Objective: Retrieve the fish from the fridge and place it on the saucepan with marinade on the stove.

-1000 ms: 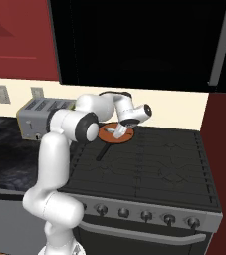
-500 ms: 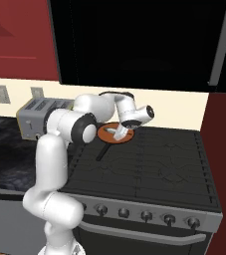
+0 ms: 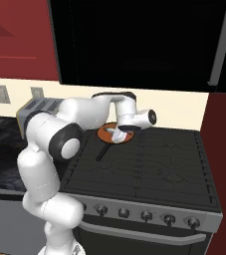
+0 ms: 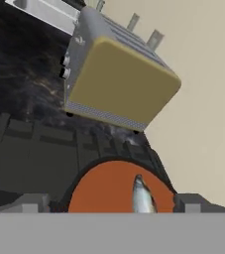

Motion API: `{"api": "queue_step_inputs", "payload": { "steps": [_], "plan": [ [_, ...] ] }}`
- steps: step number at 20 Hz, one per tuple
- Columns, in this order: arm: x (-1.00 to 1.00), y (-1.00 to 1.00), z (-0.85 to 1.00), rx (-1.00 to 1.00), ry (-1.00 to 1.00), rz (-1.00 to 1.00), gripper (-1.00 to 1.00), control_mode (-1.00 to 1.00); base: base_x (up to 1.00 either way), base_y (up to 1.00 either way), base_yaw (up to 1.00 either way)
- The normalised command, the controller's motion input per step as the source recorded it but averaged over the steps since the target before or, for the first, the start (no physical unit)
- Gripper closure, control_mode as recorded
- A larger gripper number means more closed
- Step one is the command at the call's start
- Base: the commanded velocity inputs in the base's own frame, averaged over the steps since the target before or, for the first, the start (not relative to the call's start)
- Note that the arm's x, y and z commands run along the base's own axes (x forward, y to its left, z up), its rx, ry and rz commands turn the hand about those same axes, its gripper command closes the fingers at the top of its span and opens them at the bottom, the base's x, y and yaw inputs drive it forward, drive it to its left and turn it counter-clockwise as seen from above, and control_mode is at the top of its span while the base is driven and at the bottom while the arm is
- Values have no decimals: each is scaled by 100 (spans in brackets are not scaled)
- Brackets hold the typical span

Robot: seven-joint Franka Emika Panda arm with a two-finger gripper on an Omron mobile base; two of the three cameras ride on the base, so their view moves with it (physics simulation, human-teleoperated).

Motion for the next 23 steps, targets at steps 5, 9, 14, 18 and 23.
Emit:
{"api": "queue_step_inputs", "payload": {
  "steps": [5, 9, 14, 18, 23],
  "plan": [
    [-67, 0, 64, 0, -13, 0, -100, -100, 0, 0, 0],
    [-76, 0, 52, 0, -11, 0, -100, -100, 0, 0, 0],
    [-74, 0, 43, 0, -4, 0, -100, -100, 0, 0, 0],
    [-79, -4, 40, 0, 0, 0, -100, -100, 0, 0, 0],
    [-81, -6, 43, 0, 0, 0, -100, -100, 0, 0, 0]
  ]
}}
